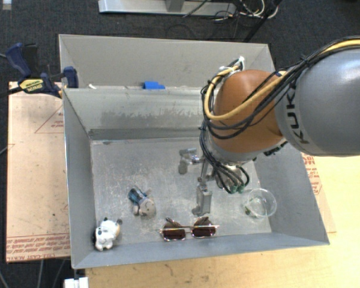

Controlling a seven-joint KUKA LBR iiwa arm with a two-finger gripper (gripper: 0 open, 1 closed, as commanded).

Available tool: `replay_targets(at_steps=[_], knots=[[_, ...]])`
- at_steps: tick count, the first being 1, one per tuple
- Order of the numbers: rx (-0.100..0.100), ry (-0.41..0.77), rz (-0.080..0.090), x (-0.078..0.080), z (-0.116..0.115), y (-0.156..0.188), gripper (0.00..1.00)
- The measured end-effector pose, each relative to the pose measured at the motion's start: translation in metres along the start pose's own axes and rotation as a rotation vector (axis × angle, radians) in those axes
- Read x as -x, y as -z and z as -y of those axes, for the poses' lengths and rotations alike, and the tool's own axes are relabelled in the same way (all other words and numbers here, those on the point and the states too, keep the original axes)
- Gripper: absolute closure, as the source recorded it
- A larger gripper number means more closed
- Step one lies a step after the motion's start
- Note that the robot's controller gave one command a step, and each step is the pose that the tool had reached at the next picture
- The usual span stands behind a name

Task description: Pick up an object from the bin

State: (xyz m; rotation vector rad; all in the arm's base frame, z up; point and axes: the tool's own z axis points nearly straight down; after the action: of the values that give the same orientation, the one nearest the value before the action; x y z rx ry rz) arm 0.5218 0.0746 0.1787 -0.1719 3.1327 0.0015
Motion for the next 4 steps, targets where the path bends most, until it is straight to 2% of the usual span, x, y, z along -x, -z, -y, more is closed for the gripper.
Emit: replay_targets(at_steps=[1,2,3,4], knots=[[0.000,-0.034,-0.003,-0.003,-0.068,-0.015,0.00],[0.003,0.168,-0.003,-0.023,-0.065,-0.033,0.00],[0.001,0.237,0.001,0.009,-0.076,-0.098,0.00],[0.002,0.309,-0.002,-0.003,-0.088,-0.108,1.00]])
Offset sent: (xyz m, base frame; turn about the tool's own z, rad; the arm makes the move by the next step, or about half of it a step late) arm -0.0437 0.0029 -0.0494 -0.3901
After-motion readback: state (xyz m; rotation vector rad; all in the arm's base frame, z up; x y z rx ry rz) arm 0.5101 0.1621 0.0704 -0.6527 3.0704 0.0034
